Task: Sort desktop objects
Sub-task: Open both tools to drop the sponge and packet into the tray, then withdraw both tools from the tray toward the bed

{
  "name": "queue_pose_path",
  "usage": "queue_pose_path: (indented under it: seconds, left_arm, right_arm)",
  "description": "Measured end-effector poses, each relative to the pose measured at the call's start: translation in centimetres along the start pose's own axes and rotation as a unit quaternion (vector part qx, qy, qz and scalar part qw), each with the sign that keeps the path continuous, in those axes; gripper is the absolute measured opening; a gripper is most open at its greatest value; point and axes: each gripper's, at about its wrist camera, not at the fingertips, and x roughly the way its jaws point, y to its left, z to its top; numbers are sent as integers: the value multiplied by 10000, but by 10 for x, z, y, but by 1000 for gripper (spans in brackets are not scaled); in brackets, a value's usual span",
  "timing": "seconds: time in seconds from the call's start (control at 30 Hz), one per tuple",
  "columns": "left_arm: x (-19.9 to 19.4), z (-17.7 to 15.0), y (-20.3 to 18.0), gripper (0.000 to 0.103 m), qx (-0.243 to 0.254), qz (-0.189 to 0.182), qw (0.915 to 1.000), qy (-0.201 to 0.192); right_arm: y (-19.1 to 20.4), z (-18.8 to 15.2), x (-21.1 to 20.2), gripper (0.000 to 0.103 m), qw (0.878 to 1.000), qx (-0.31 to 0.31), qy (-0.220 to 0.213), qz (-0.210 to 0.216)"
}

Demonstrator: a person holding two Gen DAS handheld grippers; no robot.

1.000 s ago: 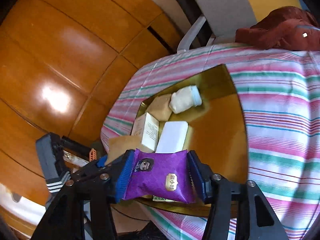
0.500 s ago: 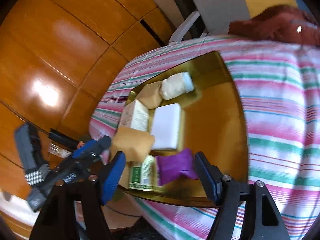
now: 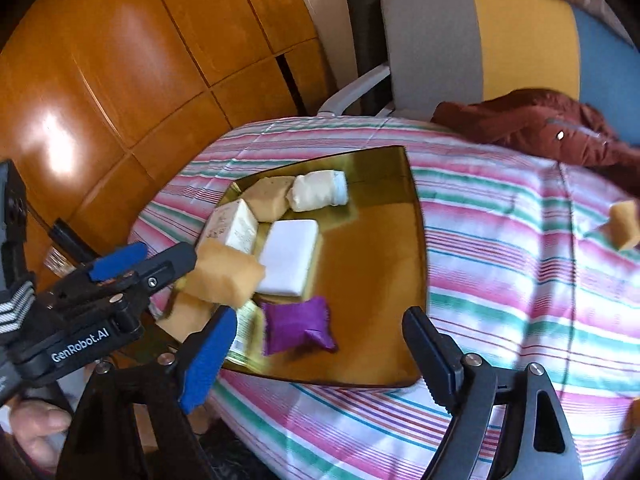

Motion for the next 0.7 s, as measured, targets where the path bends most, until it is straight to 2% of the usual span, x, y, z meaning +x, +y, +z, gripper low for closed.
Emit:
queue_pose_path:
  seconds: [0.13, 0.3, 0.7]
  left_arm:
    - [-3, -2, -7, 81, 64, 46, 10000, -50]
    - [-4, -3, -15, 80, 168, 135, 9997, -113]
    - [5, -10, -37, 79, 310, -270, 9991, 120]
  right_arm:
    - [-1, -4, -5, 86, 9995, -143, -78, -259]
    - [-14, -7, -15, 86, 9990, -26, -175, -422]
    - [-61, -25, -34, 89, 9945, 409, -87, -959]
